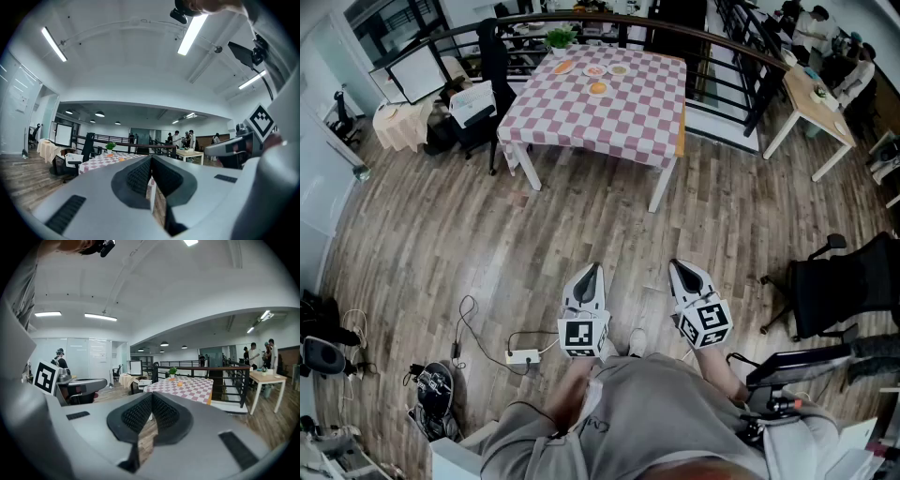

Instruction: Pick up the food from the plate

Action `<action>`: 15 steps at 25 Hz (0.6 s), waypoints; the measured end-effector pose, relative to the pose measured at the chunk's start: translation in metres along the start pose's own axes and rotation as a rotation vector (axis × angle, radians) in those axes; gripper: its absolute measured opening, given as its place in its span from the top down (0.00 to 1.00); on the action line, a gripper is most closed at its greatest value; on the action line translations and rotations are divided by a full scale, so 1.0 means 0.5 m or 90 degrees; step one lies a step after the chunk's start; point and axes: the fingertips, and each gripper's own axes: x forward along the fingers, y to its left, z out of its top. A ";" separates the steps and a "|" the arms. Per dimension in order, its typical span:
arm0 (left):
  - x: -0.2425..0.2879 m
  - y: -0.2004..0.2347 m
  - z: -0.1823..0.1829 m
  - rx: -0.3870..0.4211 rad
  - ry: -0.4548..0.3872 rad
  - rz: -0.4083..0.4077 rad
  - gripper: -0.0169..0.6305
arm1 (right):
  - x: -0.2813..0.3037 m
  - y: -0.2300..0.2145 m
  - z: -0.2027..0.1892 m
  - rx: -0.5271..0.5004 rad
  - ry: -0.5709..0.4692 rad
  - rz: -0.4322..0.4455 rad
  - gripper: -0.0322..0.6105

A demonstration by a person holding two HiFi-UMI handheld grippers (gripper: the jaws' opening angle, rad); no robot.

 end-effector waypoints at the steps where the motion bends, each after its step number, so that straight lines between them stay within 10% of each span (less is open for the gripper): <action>1: -0.002 -0.013 0.005 -0.002 0.003 0.001 0.96 | -0.009 -0.003 0.001 0.006 -0.001 0.001 0.93; 15: 0.019 -0.178 -0.003 -0.060 0.071 -0.022 0.96 | -0.051 -0.039 -0.010 0.078 -0.034 0.097 0.93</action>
